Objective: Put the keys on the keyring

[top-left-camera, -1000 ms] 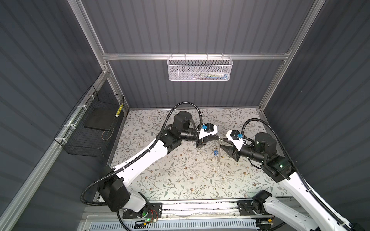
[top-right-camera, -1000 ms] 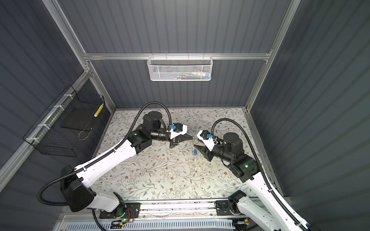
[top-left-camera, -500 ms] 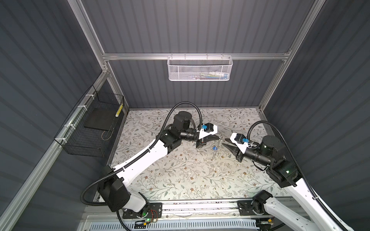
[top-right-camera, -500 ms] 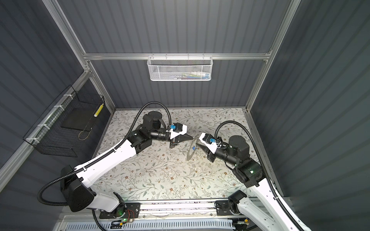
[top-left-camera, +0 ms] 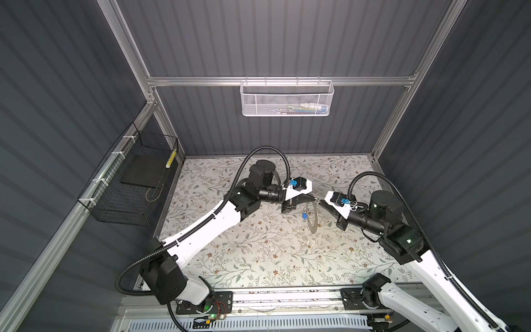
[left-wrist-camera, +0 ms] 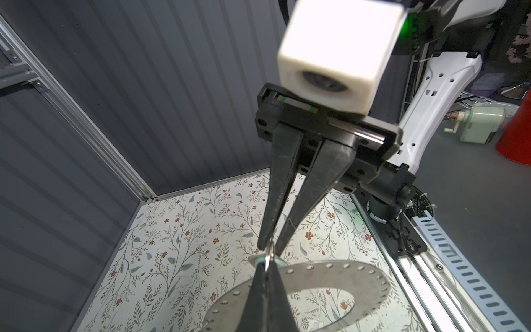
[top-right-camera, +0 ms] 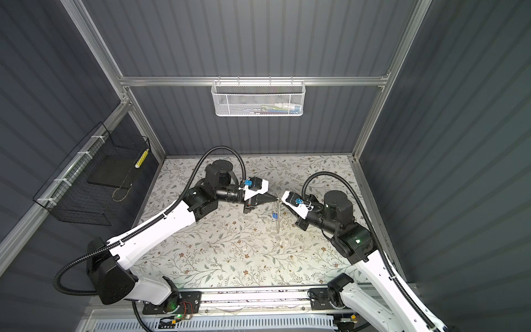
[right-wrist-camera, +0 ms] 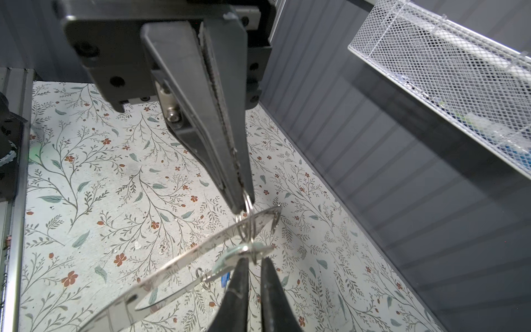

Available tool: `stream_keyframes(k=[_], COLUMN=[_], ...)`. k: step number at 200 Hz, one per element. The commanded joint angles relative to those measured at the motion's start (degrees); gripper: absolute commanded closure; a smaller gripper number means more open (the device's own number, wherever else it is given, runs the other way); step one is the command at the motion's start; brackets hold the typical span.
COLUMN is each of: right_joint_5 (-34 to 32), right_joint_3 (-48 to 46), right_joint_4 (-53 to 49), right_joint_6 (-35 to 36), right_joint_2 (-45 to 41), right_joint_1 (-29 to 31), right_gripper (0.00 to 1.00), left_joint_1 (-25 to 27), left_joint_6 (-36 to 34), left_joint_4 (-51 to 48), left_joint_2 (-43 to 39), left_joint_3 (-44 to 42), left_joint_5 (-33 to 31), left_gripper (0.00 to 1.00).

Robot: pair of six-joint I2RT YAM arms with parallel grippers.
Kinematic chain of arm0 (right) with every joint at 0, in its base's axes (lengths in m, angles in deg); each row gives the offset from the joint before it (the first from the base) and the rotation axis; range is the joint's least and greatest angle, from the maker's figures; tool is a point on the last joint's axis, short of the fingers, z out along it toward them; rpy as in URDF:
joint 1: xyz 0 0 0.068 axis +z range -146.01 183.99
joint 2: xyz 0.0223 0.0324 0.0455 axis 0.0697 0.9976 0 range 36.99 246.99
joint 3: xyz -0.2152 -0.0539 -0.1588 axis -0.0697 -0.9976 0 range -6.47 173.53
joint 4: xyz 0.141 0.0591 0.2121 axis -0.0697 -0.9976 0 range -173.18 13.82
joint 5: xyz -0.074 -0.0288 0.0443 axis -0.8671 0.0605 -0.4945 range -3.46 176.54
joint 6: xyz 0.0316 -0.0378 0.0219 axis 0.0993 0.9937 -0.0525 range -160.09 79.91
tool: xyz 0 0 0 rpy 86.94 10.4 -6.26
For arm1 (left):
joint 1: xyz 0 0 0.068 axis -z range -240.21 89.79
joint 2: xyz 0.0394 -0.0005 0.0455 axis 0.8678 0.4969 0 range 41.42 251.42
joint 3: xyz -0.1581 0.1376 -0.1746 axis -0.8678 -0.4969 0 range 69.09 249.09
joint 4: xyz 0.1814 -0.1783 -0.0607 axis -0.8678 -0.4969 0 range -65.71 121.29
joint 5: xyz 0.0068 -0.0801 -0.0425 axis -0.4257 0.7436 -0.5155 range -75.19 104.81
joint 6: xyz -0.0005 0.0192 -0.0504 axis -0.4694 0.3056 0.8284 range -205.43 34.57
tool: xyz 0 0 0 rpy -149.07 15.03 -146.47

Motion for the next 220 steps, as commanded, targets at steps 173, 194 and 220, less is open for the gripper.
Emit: stream_keyframes(k=[173, 194, 220], right_joint_5=[2.2, 3.0, 4.5], right_joint_3=[2.1, 2.3, 3.0], right_joint_4=[0.0, -0.2, -1.7], right_joint_6=[1.0, 0.8, 0.8], right_joint_2=[-0.4, 0.0, 0.8], right_joint_1=[0.0, 0.0, 0.0], right_gripper=[0.87, 0.88, 0.90], left_joint_1=[-0.3, -0.3, -0.3], left_joint_6=[-3.1, -3.3, -3.5], left_joint_4=[-2.5, -2.9, -3.0], left_joint_2=[0.0, 0.0, 0.0], left_joint_3=[1.2, 1.3, 1.3], left_joint_5=[2.3, 2.4, 2.5], left_gripper=[1.00, 1.00, 1.00])
